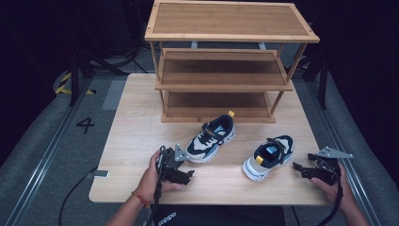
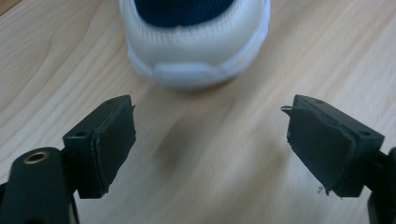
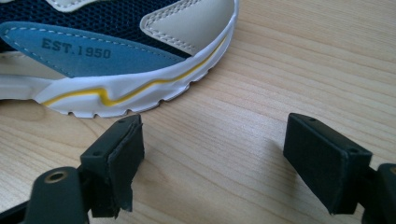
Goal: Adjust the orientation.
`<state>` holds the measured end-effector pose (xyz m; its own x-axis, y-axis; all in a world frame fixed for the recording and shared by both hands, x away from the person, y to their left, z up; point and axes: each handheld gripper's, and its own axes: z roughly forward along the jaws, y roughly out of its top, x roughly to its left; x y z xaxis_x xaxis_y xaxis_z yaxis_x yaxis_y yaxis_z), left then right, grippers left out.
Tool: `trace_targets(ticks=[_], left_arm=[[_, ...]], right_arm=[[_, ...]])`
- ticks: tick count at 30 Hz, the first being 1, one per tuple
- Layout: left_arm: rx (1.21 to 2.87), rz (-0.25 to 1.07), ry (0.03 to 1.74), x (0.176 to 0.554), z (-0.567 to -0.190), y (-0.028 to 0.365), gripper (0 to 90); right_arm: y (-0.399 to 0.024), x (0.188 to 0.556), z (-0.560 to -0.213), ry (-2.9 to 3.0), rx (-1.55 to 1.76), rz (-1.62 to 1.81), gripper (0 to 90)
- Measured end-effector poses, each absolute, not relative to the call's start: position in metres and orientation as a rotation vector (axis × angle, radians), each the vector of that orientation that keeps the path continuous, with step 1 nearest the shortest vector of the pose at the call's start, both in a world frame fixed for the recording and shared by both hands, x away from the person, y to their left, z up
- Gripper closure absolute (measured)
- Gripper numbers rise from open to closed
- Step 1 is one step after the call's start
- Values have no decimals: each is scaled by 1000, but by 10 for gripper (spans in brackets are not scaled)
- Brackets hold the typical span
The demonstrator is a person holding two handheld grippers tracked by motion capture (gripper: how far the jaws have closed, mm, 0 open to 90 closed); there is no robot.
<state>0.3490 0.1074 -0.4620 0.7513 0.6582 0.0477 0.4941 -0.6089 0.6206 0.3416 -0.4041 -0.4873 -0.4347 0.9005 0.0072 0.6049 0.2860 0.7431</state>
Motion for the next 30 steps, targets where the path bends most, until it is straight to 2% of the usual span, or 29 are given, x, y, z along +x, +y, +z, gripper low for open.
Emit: trace_targets(ticks=[12,16,25,30], left_arm=[[2329,375,834,376,-463,94,183],[2333,372,816,381,-464,93,159],[2332,425,869,393,-462,108,158],[2328,451,909,408,-459,120,219]], right_arm=[[-404,341,-487,2145,1353,966,207],[-404,341,-487,2145,1352,966,207],[-405,341,-487,2147,1350,967,207],[-405,341,-487,2150,1344,964,207]])
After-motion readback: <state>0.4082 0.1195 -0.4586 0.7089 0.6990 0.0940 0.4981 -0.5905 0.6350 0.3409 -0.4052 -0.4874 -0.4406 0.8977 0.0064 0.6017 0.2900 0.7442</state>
